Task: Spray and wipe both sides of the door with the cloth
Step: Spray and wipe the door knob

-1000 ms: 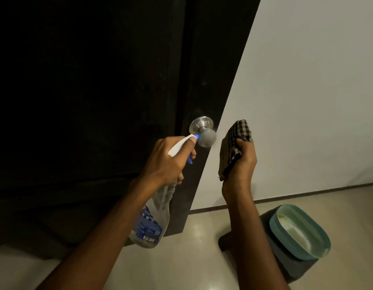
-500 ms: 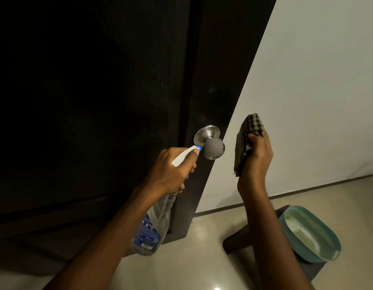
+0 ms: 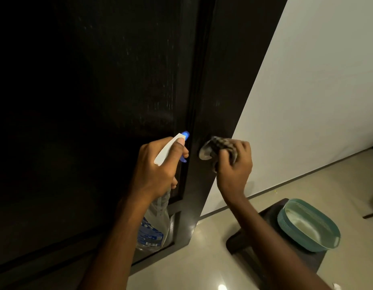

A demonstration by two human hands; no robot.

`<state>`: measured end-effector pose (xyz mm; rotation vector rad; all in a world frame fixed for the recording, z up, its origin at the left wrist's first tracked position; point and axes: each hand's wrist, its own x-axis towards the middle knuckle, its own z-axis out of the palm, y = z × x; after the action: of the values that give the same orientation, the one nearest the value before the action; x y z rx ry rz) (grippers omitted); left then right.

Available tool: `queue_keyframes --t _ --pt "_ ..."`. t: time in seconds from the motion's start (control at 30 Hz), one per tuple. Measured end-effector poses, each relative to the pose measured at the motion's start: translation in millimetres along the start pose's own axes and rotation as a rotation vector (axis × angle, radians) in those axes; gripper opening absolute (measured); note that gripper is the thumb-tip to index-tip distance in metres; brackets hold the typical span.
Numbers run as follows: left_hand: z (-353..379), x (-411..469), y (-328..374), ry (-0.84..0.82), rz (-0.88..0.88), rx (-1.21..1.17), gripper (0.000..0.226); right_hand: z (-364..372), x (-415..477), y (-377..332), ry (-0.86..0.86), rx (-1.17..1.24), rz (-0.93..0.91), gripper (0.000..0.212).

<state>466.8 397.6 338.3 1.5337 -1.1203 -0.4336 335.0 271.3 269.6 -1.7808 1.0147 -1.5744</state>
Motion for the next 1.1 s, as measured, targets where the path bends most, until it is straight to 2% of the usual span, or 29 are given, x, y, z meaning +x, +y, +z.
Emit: queue_keyframes --t 0.03,0.07,0.1,0.17,0.23,0.3,0.37,0.4,0.43,0.47,0.57,0.6,0.63,0.67,0.7,0.73,0.83,0.87,0.93,0.97,1.0,1.03,1.1 --pt "-0.4 0.9 0.1 0.001 0.008 -0.003 0.044 4.2 -2.5 -7.8 0.06 0.118 0.184 0.047" --pt "-0.6 2.0 0.1 0.002 0.011 -0.008 0.045 5.2 -4.0 -12.2 0.072 0.114 0.246 0.049" --pt "-0.4 2.9 0.6 0.003 0.006 -0.015 0.045 3.3 -4.4 -13.6 0.047 -0.011 0.171 0.048" --pt "-0.3 6.1 1.1 0.002 -0.007 -0.031 0.047 -4.6 -6.5 -8.8 -0.106 -0.406 -0.248 0.043" --pt "-0.5 8.8 0.8 0.003 -0.005 -0.037 0.047 -10.1 -5.4 1.1 -0.248 -0.648 -0.625 0.04" --pt "-1.0 9.3 -0.1 0.009 0.011 -0.026 0.044 -14.3 1.3 6.6 -0.322 -0.713 -0.813 0.038" --pt "-1.4 8.5 -1.0 0.016 0.023 -0.002 0.042 -17.6 7.7 10.2 -0.35 -0.71 -0.886 0.038" --pt "-1.6 8.4 -1.9 0.018 0.024 0.008 0.043 -17.0 8.8 14.5 -0.336 -0.688 -0.845 0.039" --pt "-1.9 8.2 -2.0 0.019 0.024 0.011 0.043 -14.2 8.0 14.0 -0.285 -0.612 -0.72 0.04" --pt "-2.2 8.6 -2.4 0.022 0.024 0.008 0.044 -8.8 5.4 11.3 -0.199 -0.462 -0.512 0.038" --pt "-2.8 9.6 -2.9 0.024 0.03 0.003 0.047 7.1 7.0 -14.1 0.13 0.23 0.347 0.024" --pt "-2.9 9.7 -2.8 0.021 0.031 -0.002 0.049 9.8 9.3 -18.0 0.191 0.403 0.549 0.024" --pt "-2.9 9.8 -2.8 0.019 0.032 -0.009 0.052 9.8 11.2 -20.9 0.211 0.473 0.665 0.024" --pt "-3.0 9.8 -2.8 0.016 0.033 -0.018 0.054 9.4 11.8 -23.0 0.19 0.446 0.678 0.024" --pt "-2.5 9.6 -2.3 0.016 0.032 -0.026 0.055 8.1 10.9 -22.5 0.156 0.347 0.575 0.022" --pt "-2.0 9.6 -2.4 0.02 0.032 -0.03 0.054 5.6 7.5 -20.7 0.1 0.165 0.372 0.023" --pt "-1.2 10.1 -2.2 0.029 0.032 -0.028 0.049 -5.5 -0.9 -4.4 -0.187 -0.478 -0.444 0.037" --pt "-1.3 10.3 -2.3 0.026 0.036 -0.027 0.049 -9.9 2.7 2.5 -0.265 -0.594 -0.662 0.039" --pt "-2.0 9.4 -1.8 0.019 0.041 -0.008 0.047 -17.2 10.9 14.7 -0.344 -0.668 -0.904 0.038" --pt "-2.3 9.2 -2.1 0.021 0.039 0.003 0.046 -18.2 13.5 18.9 -0.335 -0.666 -0.925 0.038" --pt "-3.0 8.5 -1.6 0.027 0.034 0.01 0.045 -16.4 13.5 22.2 -0.305 -0.635 -0.871 0.038" --pt "-4.3 7.8 -1.2 0.036 0.033 0.015 0.043 -11.5 11.1 21.7 -0.251 -0.547 -0.726 0.038" --pt "-6.5 6.5 -2.1 0.05 0.052 0.021 0.04 3.6 3.0 7.7 -0.042 -0.178 -0.2 0.033"
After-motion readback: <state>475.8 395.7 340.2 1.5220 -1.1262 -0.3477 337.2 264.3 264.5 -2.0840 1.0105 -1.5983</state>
